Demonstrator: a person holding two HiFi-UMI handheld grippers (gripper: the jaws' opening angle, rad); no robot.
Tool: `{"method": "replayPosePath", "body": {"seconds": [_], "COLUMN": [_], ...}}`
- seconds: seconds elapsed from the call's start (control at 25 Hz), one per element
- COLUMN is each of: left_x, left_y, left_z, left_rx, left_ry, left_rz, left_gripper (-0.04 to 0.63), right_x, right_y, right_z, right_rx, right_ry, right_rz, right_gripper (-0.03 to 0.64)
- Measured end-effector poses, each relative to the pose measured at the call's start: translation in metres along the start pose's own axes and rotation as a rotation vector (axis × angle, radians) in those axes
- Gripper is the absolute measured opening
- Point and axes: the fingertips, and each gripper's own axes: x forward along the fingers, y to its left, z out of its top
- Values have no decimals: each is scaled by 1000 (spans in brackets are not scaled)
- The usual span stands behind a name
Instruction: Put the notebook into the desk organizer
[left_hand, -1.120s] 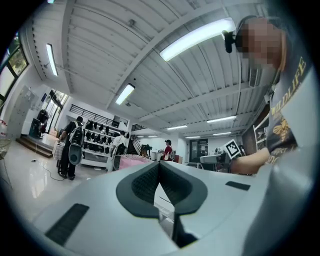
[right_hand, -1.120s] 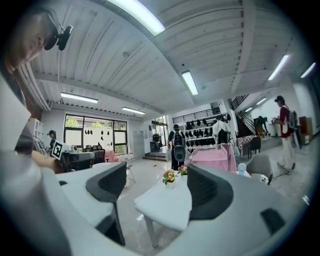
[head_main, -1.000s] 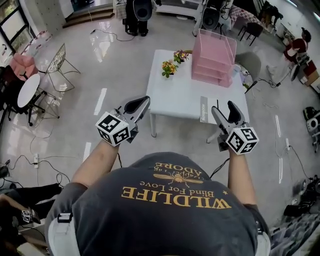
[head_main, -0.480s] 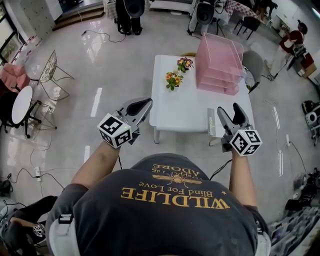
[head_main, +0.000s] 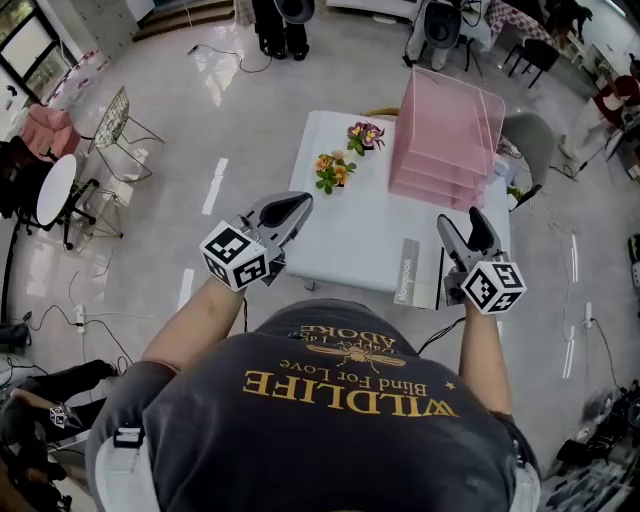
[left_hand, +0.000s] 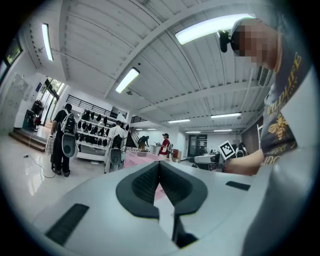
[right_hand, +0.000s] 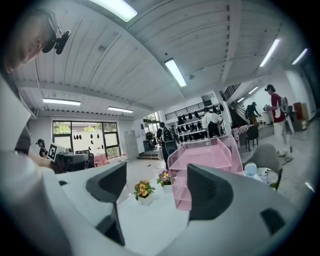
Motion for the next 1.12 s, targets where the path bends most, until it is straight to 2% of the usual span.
{"method": "replayPosePath", "body": {"seconds": [0.2,0.36,0.56,0.68,0.84,1.0,1.12], "left_x": [44,70,99,120,154,178,191], "left_y": [-13,-5,1,-7,-24,-50,-67], "left_z": [-5,-13,-40,-61,-87,-113,-130], "left_rx": [-4,1,-15,-30,-52,-67,-61], "left_ry": [37,66,115,152,178,217,246], "left_rz": [7,-41,-182,-294,-395,-476,-513], "left_gripper": [0,0,0,0,0,0,0], "right_x": [18,28,13,-18,-54,-89,-106], "right_y": [-47,-64,-80,-91,-109,-114,-119], "right_z": [0,-11,-45,-80,-134,-194,-235], "right_rx": [36,62,116,169,250,321,380], "right_ry": [28,50,102,159,237,348,430], "right_rz": [37,13,-120,-238,-358,-433,-454], "right_gripper": [364,364,364,364,364,364,364]}}
